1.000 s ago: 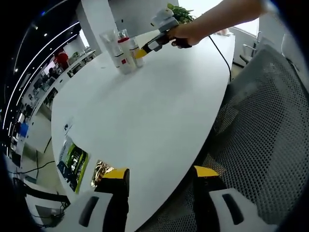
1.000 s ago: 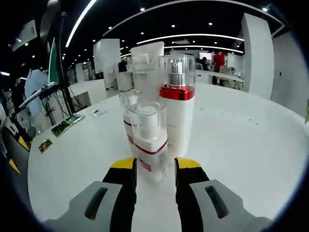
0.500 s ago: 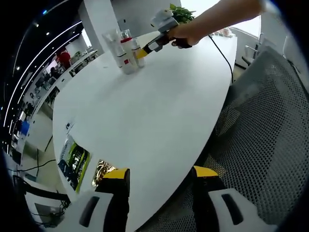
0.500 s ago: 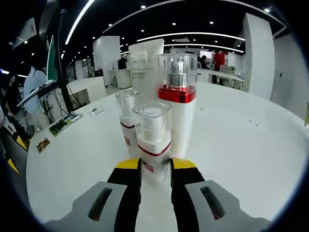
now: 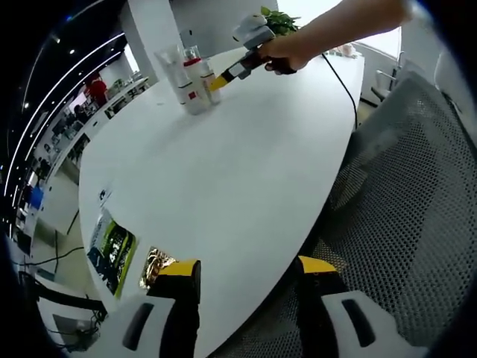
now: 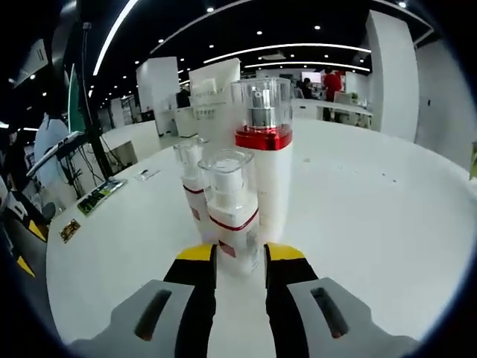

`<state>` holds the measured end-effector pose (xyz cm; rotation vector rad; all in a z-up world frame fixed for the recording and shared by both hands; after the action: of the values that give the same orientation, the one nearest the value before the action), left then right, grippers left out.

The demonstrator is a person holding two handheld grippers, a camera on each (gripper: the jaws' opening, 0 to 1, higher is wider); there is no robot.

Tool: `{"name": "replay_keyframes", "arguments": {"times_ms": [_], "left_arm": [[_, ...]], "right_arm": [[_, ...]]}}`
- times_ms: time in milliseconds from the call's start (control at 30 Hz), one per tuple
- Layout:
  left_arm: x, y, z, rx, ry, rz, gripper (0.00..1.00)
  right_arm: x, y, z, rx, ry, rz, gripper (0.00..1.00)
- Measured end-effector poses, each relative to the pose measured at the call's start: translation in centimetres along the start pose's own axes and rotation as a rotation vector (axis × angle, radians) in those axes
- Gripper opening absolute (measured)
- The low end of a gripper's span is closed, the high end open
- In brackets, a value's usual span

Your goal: Arrange the skincare products in the storage area until every visible bottle or jar stands upright without overlapping.

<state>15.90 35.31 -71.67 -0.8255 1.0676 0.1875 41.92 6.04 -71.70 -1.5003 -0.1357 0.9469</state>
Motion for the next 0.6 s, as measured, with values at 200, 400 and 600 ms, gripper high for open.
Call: {"name": "replay_keyframes", "arguments": {"times_ms": [200, 400, 600], "left_arm": [[0.09, 0.1, -0.16, 0.011, 0.011, 0.009, 0.53], [0.1, 0.16, -0.13, 0.013, 0.014, 0.014, 0.53], [0.11, 0.2, -0.11, 0.013, 0.013, 0.016, 0.53]], "right_arm": [[-0.01, 0.17, -0.13, 0.0, 0.016, 0.012, 0.2], [0.1, -0.11, -0.21, -0.008, 0.014, 0.009, 0.17], [0.21, -0.28, -0.34, -0.026, 0.01, 0.014, 0.15]]}}
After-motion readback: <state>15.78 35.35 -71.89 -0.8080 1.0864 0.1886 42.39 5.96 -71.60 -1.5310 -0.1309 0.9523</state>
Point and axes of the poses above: the point that each gripper's makers call its tool centre point, and the gripper's own axes: x roughly forward along the fingers, z roughly to its left, y roughly out of its underside, the point moved 6 cm from there along -x, roughly backward along the fingers, and after that the axes turned 7 degrees about -y, right-handed, at the moved point
